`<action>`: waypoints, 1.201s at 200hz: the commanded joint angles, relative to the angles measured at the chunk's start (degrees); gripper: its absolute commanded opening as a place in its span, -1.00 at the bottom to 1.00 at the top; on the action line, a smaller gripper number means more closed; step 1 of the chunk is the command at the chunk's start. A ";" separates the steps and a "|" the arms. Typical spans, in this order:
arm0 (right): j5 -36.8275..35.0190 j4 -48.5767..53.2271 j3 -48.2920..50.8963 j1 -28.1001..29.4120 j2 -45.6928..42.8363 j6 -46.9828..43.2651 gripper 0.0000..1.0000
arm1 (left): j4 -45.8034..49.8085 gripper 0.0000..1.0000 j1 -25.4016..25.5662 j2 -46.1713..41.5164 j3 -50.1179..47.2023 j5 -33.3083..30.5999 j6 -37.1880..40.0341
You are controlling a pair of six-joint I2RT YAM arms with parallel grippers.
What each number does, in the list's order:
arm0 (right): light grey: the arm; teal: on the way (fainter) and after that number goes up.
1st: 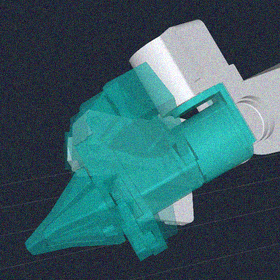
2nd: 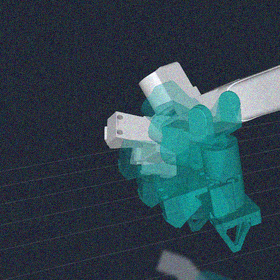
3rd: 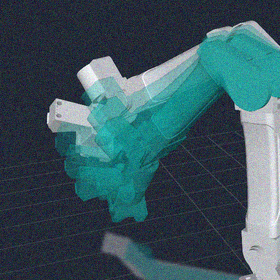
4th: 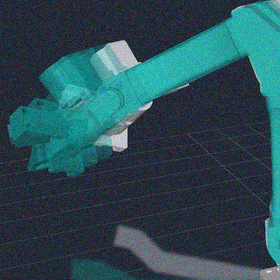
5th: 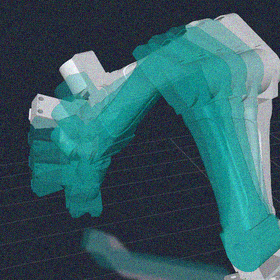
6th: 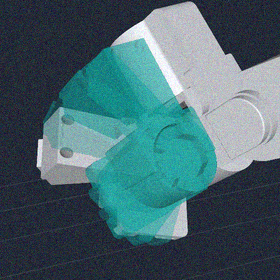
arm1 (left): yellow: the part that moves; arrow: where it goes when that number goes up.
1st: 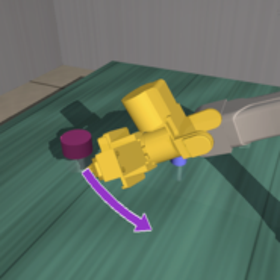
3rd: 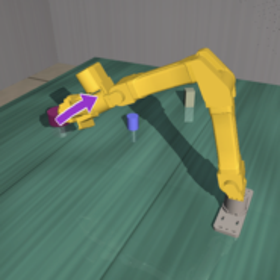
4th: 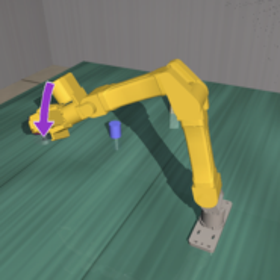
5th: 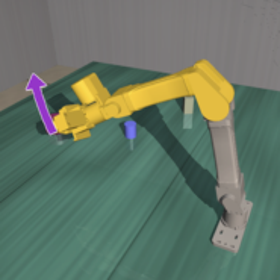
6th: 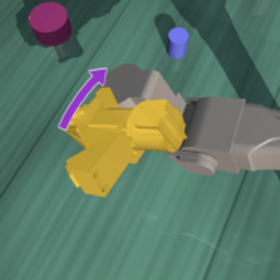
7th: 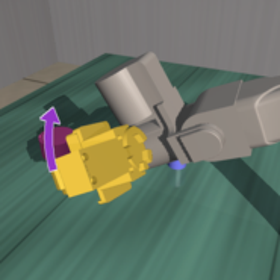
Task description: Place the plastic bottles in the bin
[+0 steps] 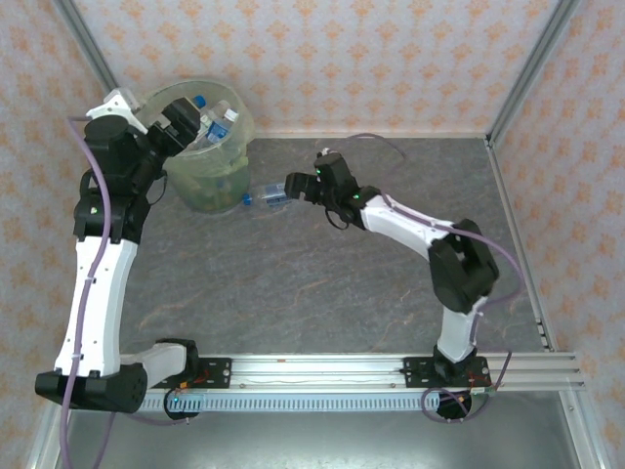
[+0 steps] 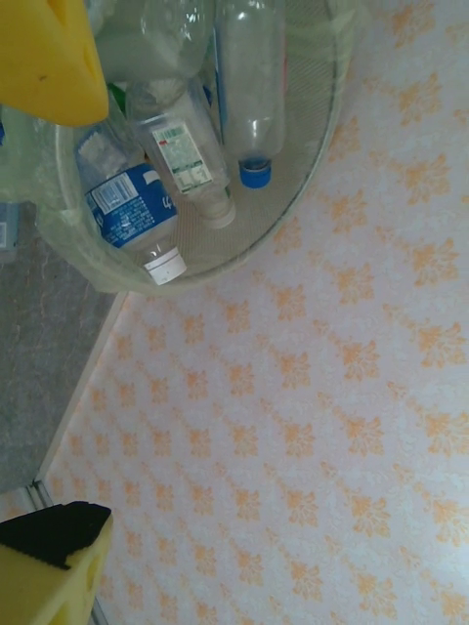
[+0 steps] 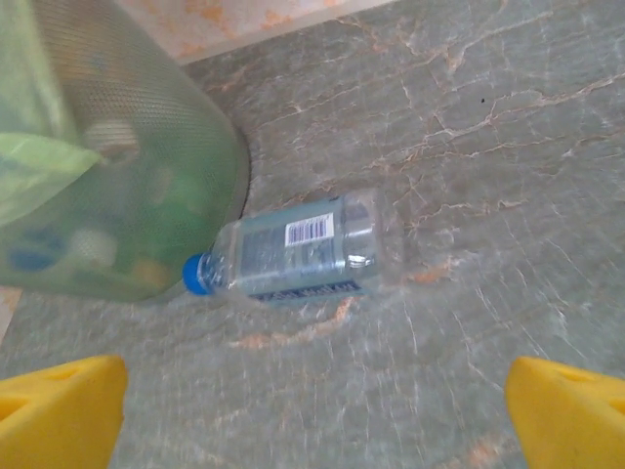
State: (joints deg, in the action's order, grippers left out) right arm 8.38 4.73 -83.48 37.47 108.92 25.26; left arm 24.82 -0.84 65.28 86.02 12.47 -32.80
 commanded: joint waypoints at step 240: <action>-14.71 22.92 -16.41 4.54 18.56 5.06 0.99 | 2.68 0.98 -0.09 -7.04 -7.30 -2.29 2.18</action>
State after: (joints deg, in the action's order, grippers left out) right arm -3.40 27.31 -106.76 41.41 132.53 33.10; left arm 28.95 -0.84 58.98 79.64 8.78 -31.38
